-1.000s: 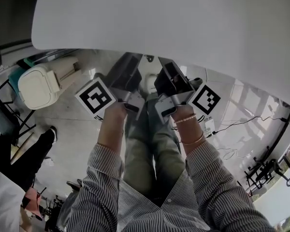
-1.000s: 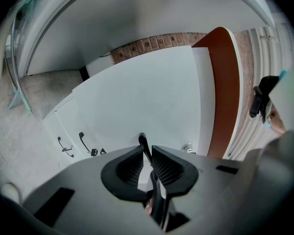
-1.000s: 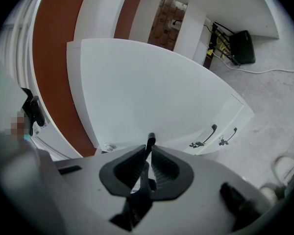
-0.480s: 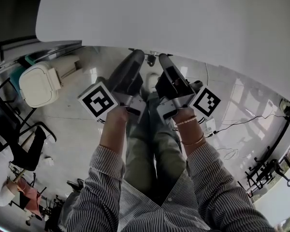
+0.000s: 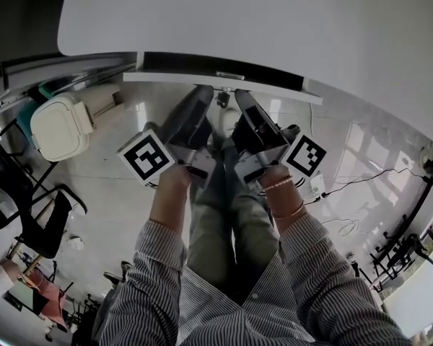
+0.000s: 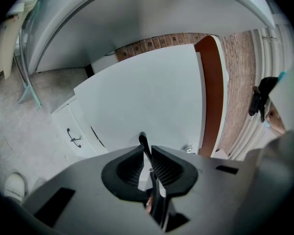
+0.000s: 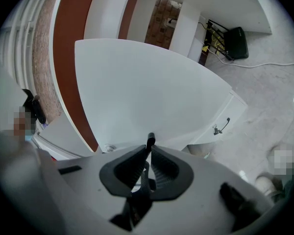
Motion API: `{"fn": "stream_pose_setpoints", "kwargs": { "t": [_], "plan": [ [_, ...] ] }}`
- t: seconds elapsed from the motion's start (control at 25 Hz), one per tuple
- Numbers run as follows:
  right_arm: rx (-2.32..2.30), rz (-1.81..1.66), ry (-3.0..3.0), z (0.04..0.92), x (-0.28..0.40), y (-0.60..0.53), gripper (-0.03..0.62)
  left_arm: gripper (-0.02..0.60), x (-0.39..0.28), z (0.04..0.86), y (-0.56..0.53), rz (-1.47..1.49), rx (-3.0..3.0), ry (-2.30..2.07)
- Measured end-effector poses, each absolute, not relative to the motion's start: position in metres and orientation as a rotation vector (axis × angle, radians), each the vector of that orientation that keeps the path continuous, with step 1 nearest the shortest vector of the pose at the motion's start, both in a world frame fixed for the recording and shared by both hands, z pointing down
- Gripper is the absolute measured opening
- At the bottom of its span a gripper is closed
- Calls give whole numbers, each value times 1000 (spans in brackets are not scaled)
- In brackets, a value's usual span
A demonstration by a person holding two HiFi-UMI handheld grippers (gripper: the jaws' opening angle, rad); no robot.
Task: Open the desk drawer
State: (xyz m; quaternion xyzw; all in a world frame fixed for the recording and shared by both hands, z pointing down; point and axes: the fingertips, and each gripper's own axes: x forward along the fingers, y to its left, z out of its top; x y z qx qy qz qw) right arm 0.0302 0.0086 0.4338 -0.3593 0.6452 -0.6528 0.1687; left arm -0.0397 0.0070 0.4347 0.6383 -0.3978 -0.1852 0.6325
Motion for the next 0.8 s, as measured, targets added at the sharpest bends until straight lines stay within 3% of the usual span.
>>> {"fn": "stream_pose_setpoints", "kwargs": {
  "t": [0.8],
  "plan": [
    [-1048, -1884, 1765, 434, 25, 53, 43, 54, -42, 429, 45, -435, 1490, -866]
  ]
}}
